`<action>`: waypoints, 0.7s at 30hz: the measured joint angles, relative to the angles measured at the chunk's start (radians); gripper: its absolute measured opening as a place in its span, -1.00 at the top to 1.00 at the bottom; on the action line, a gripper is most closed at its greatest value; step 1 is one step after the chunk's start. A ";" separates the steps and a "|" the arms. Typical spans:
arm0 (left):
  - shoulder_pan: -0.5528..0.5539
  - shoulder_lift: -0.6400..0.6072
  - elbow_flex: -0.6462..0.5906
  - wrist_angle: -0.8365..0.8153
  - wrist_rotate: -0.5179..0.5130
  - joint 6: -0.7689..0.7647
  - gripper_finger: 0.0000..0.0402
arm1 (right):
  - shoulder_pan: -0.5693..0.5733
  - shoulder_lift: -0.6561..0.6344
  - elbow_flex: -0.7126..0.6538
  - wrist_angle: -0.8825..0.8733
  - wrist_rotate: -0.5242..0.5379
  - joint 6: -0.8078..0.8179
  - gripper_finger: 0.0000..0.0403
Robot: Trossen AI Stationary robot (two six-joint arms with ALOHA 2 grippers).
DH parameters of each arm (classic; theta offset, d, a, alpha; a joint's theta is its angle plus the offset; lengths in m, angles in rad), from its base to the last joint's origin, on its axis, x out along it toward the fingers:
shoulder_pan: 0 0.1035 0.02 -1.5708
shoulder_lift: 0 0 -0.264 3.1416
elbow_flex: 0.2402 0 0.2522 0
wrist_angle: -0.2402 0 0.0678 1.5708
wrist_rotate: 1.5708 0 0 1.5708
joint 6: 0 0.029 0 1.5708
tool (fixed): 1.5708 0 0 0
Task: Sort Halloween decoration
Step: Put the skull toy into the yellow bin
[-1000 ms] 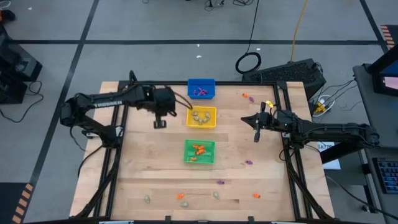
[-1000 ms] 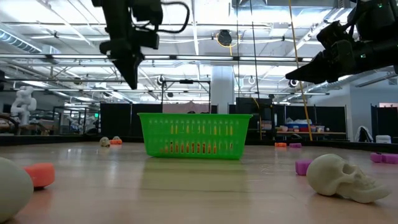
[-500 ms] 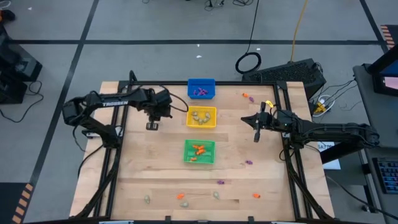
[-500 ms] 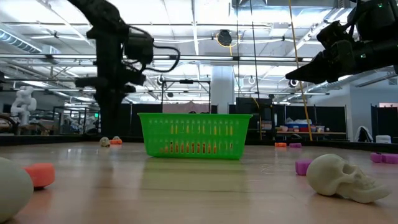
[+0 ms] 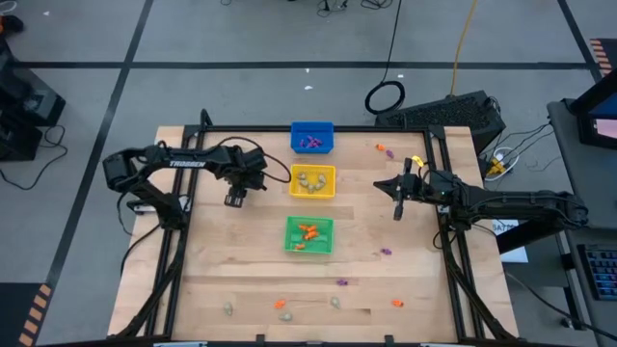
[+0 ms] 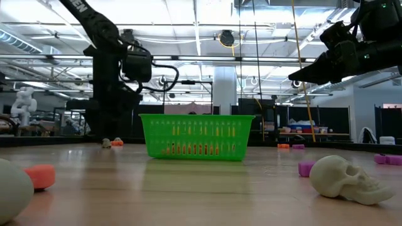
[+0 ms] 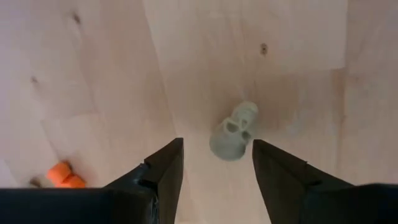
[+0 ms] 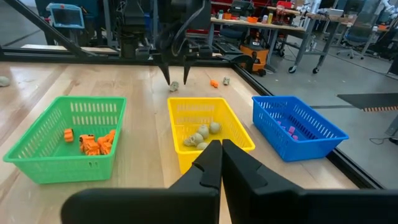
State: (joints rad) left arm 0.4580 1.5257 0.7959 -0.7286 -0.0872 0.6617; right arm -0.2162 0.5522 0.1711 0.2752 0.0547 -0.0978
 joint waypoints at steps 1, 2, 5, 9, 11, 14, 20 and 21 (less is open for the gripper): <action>0.000 0.010 0.000 0.004 0.000 0.000 0.07 | 0.000 0.000 0.000 0.000 0.000 0.000 1.00; 0.000 0.019 0.000 0.008 0.001 0.000 0.07 | 0.000 0.000 0.000 0.000 0.000 0.000 1.00; 0.000 0.051 0.001 0.024 0.006 0.000 0.07 | 0.000 0.000 0.000 0.000 0.000 0.000 1.00; -0.003 0.091 0.006 0.028 0.017 0.001 0.11 | 0.000 0.000 0.000 0.000 0.000 0.000 1.00; -0.014 0.100 0.006 0.028 0.015 0.001 0.19 | 0.000 0.000 0.000 0.000 0.000 0.000 1.00; -0.027 0.101 0.005 0.026 0.011 0.002 0.39 | 0.000 0.000 0.000 0.000 0.000 0.000 1.00; -0.036 0.103 0.018 0.001 -0.014 -0.001 0.75 | 0.000 0.000 0.000 0.000 0.000 0.000 1.00; -0.036 0.104 0.025 -0.004 -0.017 -0.009 0.75 | 0.000 0.000 0.000 0.000 0.000 0.000 1.00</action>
State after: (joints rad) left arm 0.4219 1.6302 0.8208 -0.7327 -0.1039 0.6529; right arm -0.2162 0.5519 0.1711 0.2752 0.0548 -0.0978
